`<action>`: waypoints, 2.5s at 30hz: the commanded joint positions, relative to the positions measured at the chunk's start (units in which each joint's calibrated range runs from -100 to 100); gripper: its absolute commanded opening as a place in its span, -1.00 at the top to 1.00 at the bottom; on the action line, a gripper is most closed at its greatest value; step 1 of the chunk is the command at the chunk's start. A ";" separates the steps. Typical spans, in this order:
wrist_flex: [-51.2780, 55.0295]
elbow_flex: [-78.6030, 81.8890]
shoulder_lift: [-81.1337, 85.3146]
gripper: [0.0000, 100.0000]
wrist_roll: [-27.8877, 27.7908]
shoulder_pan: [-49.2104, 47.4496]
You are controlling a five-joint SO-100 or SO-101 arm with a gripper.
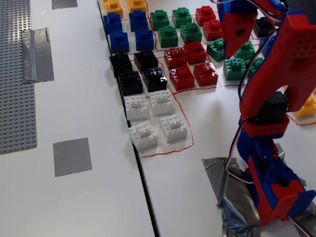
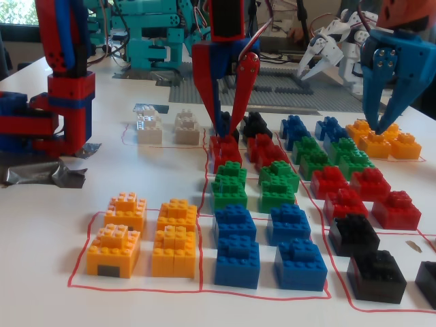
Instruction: Grab the block and put it in the grey marker
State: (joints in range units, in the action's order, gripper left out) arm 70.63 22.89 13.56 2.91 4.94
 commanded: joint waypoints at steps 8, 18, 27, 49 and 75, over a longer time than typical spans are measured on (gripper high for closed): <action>-0.81 -1.00 3.36 1.00 0.10 0.36; -1.14 3.81 7.65 1.00 -0.49 0.36; -0.98 12.08 15.57 0.99 -2.10 -2.19; 0.57 32.52 32.65 0.40 -7.13 -23.19; 0.65 37.51 34.71 0.41 2.88 -37.23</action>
State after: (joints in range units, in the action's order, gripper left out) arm 71.68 61.76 46.68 6.13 -31.80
